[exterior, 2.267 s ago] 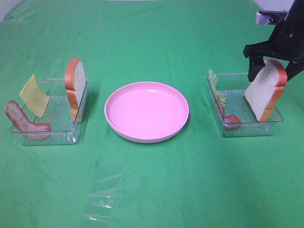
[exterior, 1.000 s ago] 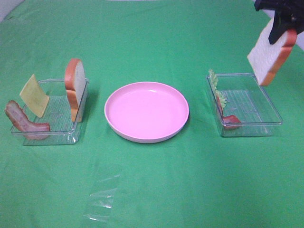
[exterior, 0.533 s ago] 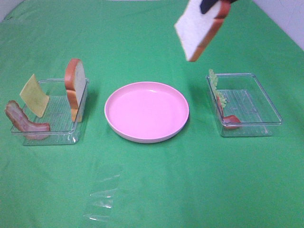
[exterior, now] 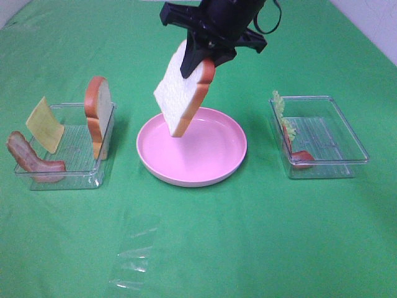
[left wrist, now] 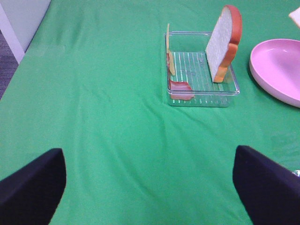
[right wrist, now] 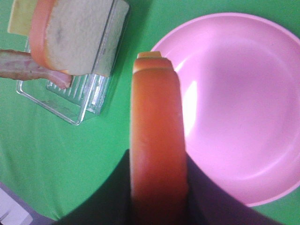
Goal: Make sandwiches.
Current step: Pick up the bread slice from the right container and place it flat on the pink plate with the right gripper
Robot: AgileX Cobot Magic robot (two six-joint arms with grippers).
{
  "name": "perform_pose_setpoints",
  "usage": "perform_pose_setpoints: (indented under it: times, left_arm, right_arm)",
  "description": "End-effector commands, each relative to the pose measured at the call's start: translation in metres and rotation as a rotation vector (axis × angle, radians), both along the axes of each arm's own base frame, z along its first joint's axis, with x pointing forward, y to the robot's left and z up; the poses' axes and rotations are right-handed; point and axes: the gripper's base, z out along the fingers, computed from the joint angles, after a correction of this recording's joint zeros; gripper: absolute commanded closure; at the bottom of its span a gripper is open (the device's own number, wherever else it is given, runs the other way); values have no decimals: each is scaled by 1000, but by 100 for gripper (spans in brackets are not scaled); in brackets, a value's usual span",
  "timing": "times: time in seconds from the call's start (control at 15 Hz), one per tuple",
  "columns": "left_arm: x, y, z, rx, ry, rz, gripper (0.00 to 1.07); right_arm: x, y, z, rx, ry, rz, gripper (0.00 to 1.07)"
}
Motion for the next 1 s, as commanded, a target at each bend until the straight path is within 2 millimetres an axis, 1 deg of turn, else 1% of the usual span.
perform_pose_setpoints:
  times: [0.07, 0.13, 0.33, 0.47, 1.0]
  left_arm:
    - [1, 0, 1, -4, -3, 6, 18]
    - [1, 0, 1, -4, -3, 6, 18]
    - [1, 0, 1, -4, -3, 6, 18]
    - [1, 0, 1, -4, -3, 6, 18]
    - [1, 0, 1, -4, -3, 6, 18]
  right_arm:
    - [9, 6, -27, 0, 34, -4, 97]
    - [12, 7, -39, -7, 46, -9, 97]
    - [18, 10, -59, -9, 54, -26, 97]
    - [22, 12, -68, -7, 46, -38, 96]
    - [24, 11, -71, -12, 27, -45, 93]
